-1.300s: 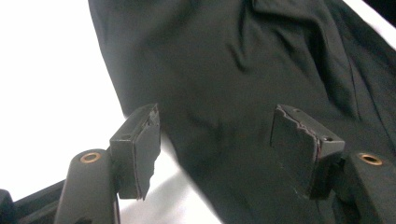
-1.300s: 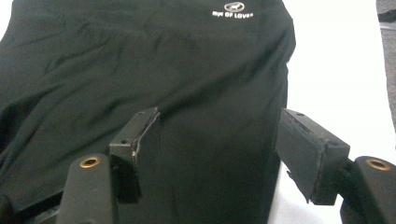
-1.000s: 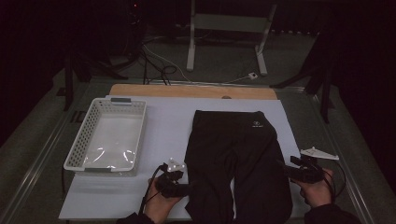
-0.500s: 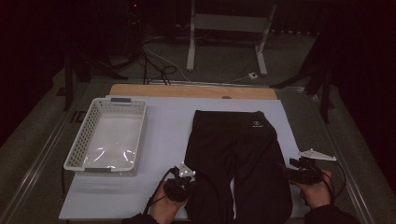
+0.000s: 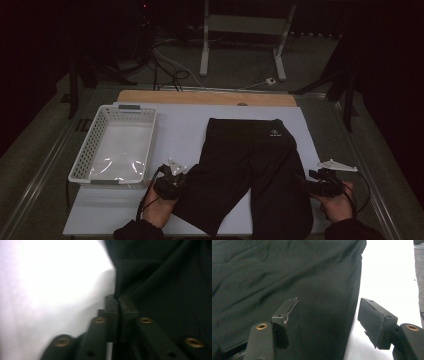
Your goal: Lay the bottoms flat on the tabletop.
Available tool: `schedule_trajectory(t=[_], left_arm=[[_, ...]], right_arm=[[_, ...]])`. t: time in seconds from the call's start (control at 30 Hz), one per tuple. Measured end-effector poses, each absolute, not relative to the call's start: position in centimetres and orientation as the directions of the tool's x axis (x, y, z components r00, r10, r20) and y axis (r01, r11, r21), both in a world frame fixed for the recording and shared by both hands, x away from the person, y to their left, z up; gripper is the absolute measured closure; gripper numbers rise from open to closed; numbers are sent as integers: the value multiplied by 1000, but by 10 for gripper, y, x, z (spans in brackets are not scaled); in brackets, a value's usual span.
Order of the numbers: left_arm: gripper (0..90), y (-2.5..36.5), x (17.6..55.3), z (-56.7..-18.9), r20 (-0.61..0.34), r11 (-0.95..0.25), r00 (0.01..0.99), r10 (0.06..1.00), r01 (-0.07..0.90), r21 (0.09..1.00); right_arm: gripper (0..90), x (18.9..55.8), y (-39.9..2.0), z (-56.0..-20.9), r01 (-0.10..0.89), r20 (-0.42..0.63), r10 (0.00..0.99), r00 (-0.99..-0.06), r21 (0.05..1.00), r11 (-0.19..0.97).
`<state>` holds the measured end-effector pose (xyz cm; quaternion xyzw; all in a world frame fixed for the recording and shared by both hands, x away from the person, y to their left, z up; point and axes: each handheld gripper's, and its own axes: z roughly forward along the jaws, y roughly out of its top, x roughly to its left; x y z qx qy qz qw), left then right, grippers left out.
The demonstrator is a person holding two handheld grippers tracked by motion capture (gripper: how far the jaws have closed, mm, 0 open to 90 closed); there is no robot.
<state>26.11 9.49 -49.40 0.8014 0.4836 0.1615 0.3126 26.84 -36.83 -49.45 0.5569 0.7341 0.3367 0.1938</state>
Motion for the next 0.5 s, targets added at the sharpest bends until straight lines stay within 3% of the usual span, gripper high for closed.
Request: schedule_trajectory(t=[0.07,0.17,0.5], left_arm=[[595,92,256,-492,-81,-327,504,860,665,671],[477,77,242,-491,-146,-332,572,807,644,689],[451,37,212,-503,-223,-437,719,658,606,665]], right_arm=[[332,268,-368,-494,688,91,948,-303,710,152],[332,269,-369,-494,688,90,949,-302,710,151],[331,269,-369,-495,690,88,948,-306,706,157]])
